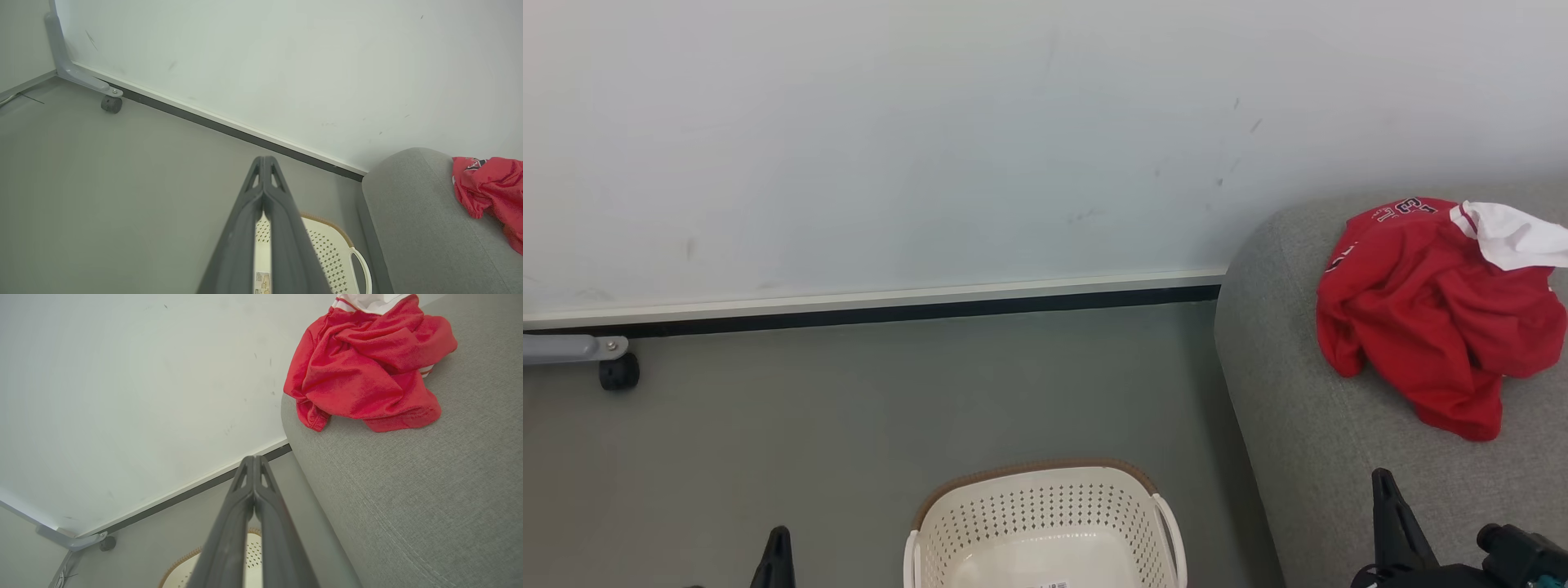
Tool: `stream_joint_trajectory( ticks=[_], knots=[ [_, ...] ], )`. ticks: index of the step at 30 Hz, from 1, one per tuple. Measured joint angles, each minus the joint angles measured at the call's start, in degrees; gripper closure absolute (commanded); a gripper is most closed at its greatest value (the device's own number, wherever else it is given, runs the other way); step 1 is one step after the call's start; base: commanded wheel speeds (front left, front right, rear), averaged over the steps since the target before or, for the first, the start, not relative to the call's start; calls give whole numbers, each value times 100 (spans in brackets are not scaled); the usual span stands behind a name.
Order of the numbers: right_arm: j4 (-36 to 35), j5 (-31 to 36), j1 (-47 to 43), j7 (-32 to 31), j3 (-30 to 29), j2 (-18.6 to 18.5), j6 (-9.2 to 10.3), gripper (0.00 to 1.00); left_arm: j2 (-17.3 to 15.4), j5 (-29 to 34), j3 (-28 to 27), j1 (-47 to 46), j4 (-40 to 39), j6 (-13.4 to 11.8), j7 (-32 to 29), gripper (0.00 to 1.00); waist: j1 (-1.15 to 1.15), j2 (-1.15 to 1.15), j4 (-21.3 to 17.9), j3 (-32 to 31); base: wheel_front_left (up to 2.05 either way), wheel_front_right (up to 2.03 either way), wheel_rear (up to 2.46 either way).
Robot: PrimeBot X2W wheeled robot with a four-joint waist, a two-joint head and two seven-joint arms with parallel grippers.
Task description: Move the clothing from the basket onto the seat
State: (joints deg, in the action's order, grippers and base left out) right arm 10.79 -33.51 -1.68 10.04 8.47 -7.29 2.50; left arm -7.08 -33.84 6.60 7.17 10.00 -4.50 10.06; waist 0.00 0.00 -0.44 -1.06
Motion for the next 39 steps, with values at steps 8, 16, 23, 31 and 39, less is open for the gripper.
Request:
stream_joint_trajectory(
  ticks=[8,16,23,31,39],
  knots=[
    [74,-744,107,-244,-211,71,-109,100,47,-748,-146,-136,85,152,-223,100,0,0,6,14,0,0,0],
    [136,-1346,133,-402,-376,110,-209,100,96,-1335,-269,-261,156,256,-410,100,0,0,10,26,0,0,0],
    [193,-1781,220,-545,-495,155,-260,100,131,-1745,-371,-354,204,356,-545,100,0,-1,13,35,0,0,0],
    [250,-2360,242,-702,-662,191,-360,100,183,-2359,-478,-474,269,458,-702,100,0,0,18,47,0,0,0],
    [304,-2939,353,-857,-824,250,-469,100,224,-2925,-605,-586,344,560,-854,100,0,0,22,59,0,0,0]
  ],
)
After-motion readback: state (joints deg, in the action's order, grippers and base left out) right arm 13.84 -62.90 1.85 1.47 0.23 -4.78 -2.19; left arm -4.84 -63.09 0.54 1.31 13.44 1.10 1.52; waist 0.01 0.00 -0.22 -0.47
